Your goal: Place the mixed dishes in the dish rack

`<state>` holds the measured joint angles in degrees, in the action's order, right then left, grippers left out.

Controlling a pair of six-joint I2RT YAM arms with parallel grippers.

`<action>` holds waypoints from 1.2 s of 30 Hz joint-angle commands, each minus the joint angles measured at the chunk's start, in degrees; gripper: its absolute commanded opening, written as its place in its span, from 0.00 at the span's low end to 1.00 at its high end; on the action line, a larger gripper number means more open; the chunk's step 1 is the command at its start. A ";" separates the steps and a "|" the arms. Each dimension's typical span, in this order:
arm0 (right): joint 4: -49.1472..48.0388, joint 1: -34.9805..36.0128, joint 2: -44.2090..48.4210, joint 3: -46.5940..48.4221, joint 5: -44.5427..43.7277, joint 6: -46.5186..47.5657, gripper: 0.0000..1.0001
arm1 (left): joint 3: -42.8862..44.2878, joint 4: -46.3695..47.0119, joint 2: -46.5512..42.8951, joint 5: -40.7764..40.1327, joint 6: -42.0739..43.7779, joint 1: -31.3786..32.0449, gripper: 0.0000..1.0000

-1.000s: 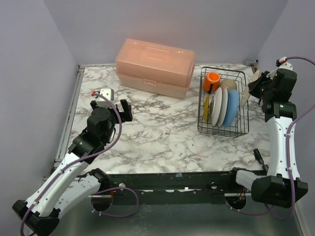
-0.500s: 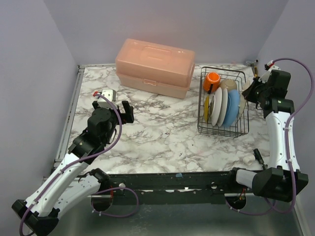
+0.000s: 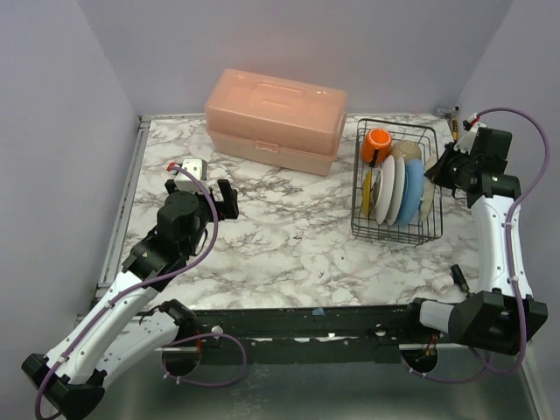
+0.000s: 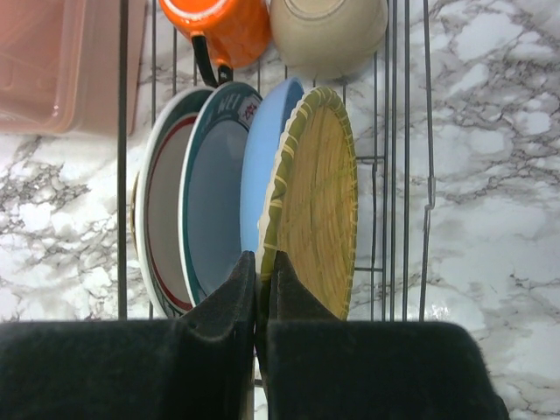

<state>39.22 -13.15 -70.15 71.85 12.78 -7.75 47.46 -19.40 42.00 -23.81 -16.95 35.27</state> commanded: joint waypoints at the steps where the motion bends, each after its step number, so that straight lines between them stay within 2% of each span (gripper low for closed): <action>1: 1.67 -0.22 -1.54 -1.52 -0.95 1.17 0.00 | 1.59 -0.12 0.01 0.34 -0.20 0.20 0.92; 9: 2.44 -0.21 -3.27 -1.54 -4.33 0.90 0.03 | 1.67 -0.22 0.18 0.48 -0.19 0.24 0.92; 11: 2.61 -0.24 -3.69 -1.46 -4.63 0.74 0.12 | 1.67 -0.14 0.28 0.52 -0.19 0.22 0.92; 15: 3.05 -0.20 -3.95 -1.13 -6.55 0.55 0.21 | 1.59 -0.21 0.28 0.53 -0.19 0.26 0.92; 17: 3.46 -0.23 -3.94 -0.82 -8.73 0.28 0.36 | 1.67 -0.20 0.38 0.52 -0.19 0.31 0.92; 19: 3.88 -0.22 -3.84 -0.41 -9.22 0.30 0.45 | 1.67 -0.20 0.45 0.61 -0.19 0.42 0.92; 30: 3.71 -0.13 -1.07 0.67 -11.37 0.37 0.75 | 1.67 -0.21 0.80 0.57 -0.10 0.51 0.92; 33: 2.04 -0.20 -0.24 -0.31 -10.02 -0.35 0.75 | 1.68 -0.28 0.81 0.62 -0.10 0.49 0.92; 36: 0.17 -0.21 0.62 -1.29 -9.17 -2.30 0.67 | 1.71 -0.34 0.80 0.61 -0.10 0.51 0.92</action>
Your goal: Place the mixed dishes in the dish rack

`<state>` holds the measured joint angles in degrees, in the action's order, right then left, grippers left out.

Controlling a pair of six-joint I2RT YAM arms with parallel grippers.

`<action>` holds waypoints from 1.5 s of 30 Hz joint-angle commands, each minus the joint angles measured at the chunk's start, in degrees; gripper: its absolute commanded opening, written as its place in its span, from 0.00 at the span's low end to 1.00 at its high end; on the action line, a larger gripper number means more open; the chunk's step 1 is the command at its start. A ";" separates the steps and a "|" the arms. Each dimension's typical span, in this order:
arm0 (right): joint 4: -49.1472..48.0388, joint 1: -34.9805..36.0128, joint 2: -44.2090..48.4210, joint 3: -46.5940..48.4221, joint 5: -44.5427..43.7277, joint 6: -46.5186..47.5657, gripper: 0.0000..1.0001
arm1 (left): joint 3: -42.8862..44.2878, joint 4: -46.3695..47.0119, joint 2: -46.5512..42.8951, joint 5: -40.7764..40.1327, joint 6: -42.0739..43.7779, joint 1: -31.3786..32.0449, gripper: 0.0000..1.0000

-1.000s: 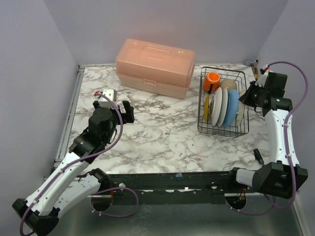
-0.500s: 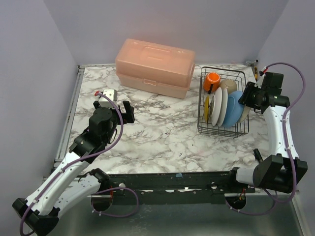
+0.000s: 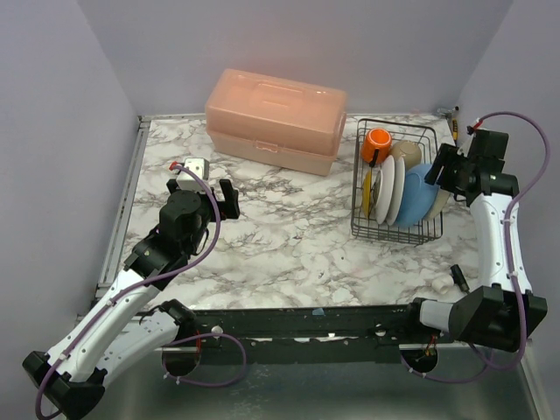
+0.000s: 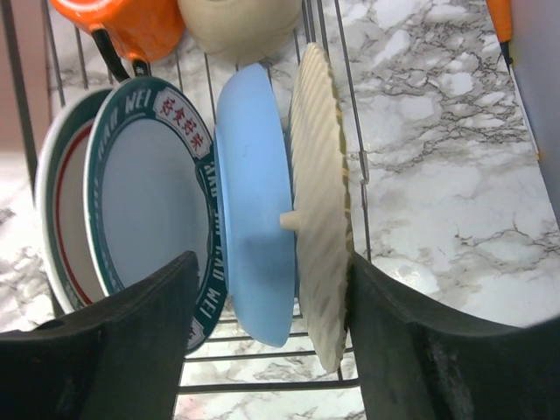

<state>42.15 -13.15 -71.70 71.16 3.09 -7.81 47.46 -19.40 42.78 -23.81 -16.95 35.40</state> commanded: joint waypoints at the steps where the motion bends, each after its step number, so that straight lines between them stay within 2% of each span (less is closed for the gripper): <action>1: -3.37 -0.18 2.47 -0.78 0.78 -2.90 0.64 | 1.74 -0.36 -0.06 0.57 -0.10 0.36 0.92; 6: -6.04 -0.17 4.02 -1.88 -1.76 -4.60 0.44 | 1.78 -0.30 -0.08 0.60 -0.10 0.46 0.92; 9: -6.16 -0.21 3.63 -2.41 -2.80 -4.40 0.24 | 1.78 -0.34 -0.07 0.77 -0.10 0.46 0.92; 11: -6.80 -0.17 3.56 -3.22 -2.78 -4.08 0.15 | 1.76 -0.33 -0.07 0.79 -0.10 0.44 0.92; 14: -7.83 -0.24 3.75 -4.37 -1.83 -4.03 0.10 | 1.76 -0.31 0.00 0.88 -0.10 0.46 0.92; 16: -8.30 -0.17 3.86 -4.62 -0.61 -4.07 0.01 | 1.76 -0.31 0.01 0.79 -0.10 0.46 0.92; 17: -8.28 -0.22 3.95 -4.47 -0.71 -4.20 0.00 | 1.76 -0.36 0.02 0.79 -0.10 0.46 0.92; 25: -6.39 -0.21 6.54 -1.54 -5.24 -3.93 0.00 | 1.93 -0.47 0.46 0.61 0.08 0.44 0.92; 32: -5.06 -0.21 4.52 -3.37 -3.49 -1.81 0.00 | 1.75 -0.37 0.02 0.52 0.08 0.55 0.92; 34: -4.78 -0.21 3.70 -3.37 -0.55 -1.46 0.00 | 1.76 -0.38 0.03 0.58 0.08 0.48 0.92; 38: -2.59 -0.21 1.81 -1.99 -2.13 -1.35 0.01 | 1.84 -0.40 -0.14 0.61 0.08 0.63 0.92; 40: -1.78 -0.24 1.51 -1.68 -4.54 -1.06 0.12 | 1.76 -0.38 -0.16 0.52 0.08 0.64 0.92; 42: -0.93 -0.28 1.39 -1.35 -7.45 -0.71 0.32 | 1.76 -0.38 -0.16 0.58 0.08 0.58 0.92; 45: -0.16 -0.21 1.61 -0.99 -8.53 -0.40 0.49 | 1.78 -0.38 0.06 0.70 0.08 0.62 0.92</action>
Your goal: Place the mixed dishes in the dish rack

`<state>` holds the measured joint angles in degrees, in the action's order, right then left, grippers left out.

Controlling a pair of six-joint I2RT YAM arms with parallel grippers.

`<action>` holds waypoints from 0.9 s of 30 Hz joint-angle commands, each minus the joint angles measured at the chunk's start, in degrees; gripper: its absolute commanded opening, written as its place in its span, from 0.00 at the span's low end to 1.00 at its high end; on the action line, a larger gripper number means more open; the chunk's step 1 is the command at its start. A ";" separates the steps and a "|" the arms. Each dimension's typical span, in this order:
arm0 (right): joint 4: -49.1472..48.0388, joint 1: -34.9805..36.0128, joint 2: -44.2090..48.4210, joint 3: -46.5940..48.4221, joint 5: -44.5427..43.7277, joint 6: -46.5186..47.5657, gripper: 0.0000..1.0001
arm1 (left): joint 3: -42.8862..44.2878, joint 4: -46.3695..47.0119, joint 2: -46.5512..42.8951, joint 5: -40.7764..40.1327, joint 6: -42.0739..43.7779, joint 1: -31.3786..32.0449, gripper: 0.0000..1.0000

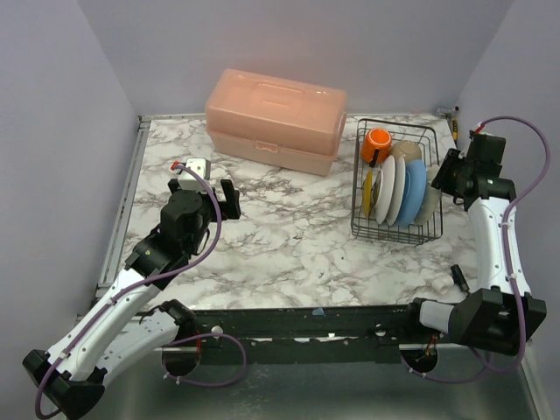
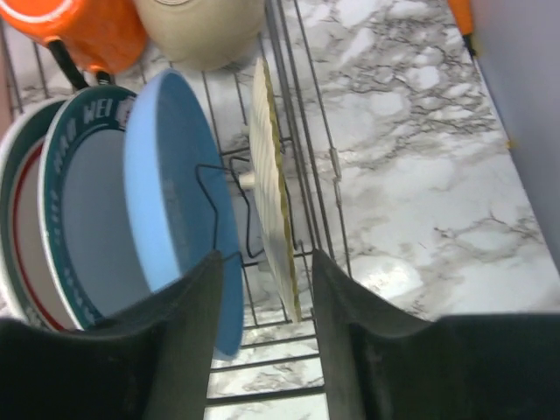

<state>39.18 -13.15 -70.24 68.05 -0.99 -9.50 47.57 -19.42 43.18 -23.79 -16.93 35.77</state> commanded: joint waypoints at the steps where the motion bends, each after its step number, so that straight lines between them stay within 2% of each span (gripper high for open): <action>1: 2.92 -0.21 0.07 2.21 -4.29 1.34 0.51 | 1.68 -0.36 -0.17 0.63 0.05 0.27 0.92; 9: 3.15 0.04 1.51 0.48 -1.01 0.21 0.56 | 1.48 -0.17 -1.17 0.39 0.14 0.32 0.92; 17: 5.64 0.20 8.37 1.05 -2.08 -0.46 0.69 | 1.39 0.08 -1.17 -1.14 0.79 0.35 0.92; 18: 6.29 0.30 9.08 1.78 -0.61 -0.81 0.79 | 1.32 0.28 -1.38 -1.47 0.91 0.33 0.92; 19: 6.88 0.46 9.53 2.75 0.53 -1.08 0.94 | 1.10 0.64 -1.76 -1.88 1.14 0.33 0.92; 20: 7.64 0.56 10.14 3.63 3.59 -1.28 0.99 | 0.89 1.01 -2.07 -2.11 1.19 0.28 0.92; 23: 9.53 0.86 11.62 7.51 7.93 -1.89 0.99 | 1.87 1.42 -2.64 -1.41 0.73 0.27 0.92; 27: 9.90 0.92 13.75 12.64 18.88 -3.66 0.99 | 6.63 -0.79 -3.67 0.63 -0.66 0.27 0.92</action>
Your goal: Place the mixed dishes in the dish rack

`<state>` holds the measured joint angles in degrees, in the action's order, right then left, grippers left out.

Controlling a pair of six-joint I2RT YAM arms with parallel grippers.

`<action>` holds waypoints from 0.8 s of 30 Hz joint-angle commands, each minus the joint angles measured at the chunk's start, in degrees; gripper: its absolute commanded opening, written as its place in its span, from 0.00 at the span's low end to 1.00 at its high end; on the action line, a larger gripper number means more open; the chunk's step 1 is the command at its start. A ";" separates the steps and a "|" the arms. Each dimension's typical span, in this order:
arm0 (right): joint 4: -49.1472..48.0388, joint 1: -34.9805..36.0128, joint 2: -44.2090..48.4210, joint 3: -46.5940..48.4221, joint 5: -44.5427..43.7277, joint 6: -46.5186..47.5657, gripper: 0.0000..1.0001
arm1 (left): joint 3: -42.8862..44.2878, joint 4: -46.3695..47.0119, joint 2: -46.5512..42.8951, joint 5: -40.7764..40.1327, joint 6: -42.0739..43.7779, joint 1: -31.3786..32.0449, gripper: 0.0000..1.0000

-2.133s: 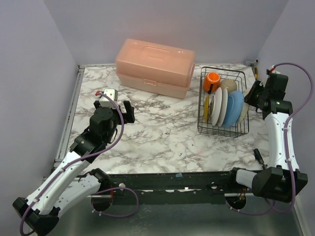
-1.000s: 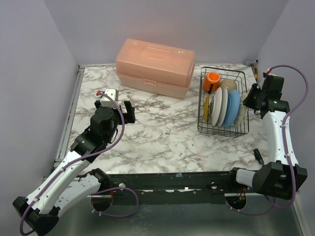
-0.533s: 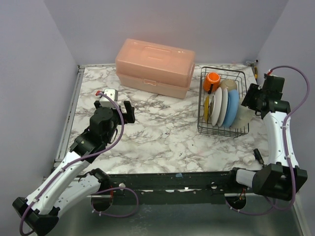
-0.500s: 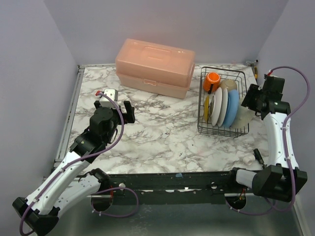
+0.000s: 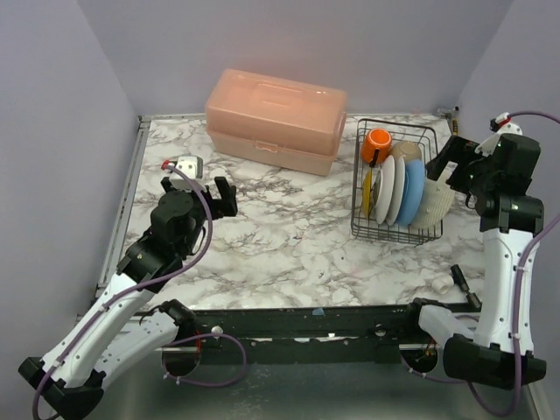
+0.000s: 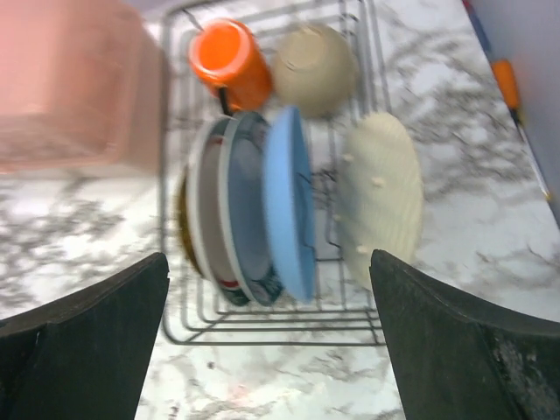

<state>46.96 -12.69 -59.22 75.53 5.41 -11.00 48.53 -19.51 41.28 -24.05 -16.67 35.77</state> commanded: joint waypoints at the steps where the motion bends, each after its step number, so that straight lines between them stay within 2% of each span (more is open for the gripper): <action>1: 1.36 0.47 3.37 5.88 16.19 -3.14 0.99 | 7.07 -1.52 -2.17 1.51 -1.35 0.23 0.92; 4: -3.37 0.47 4.84 6.89 28.31 -8.38 0.99 | 10.94 -4.17 -4.60 3.89 -2.85 0.23 0.92; 8: -13.23 0.43 7.86 5.92 33.84 -17.01 0.99 | 15.19 -7.13 -9.62 6.64 -4.67 0.18 0.93; 13: -24.50 0.43 13.51 3.10 31.77 -24.68 0.99 | 20.99 -10.35 -15.22 7.56 -4.06 0.17 0.93; 19: -28.11 0.47 16.85 2.77 26.34 -27.07 0.99 | 26.31 -12.25 -20.38 5.35 -2.59 0.22 0.93; 24: -32.53 0.47 17.66 0.64 25.72 -29.06 0.99 | 29.55 -14.29 -22.79 4.59 -2.71 0.24 0.93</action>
<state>19.14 -12.43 -41.23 78.00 32.67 -36.99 76.16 -29.76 20.01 -18.68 -20.12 35.77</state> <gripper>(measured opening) 0.992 0.928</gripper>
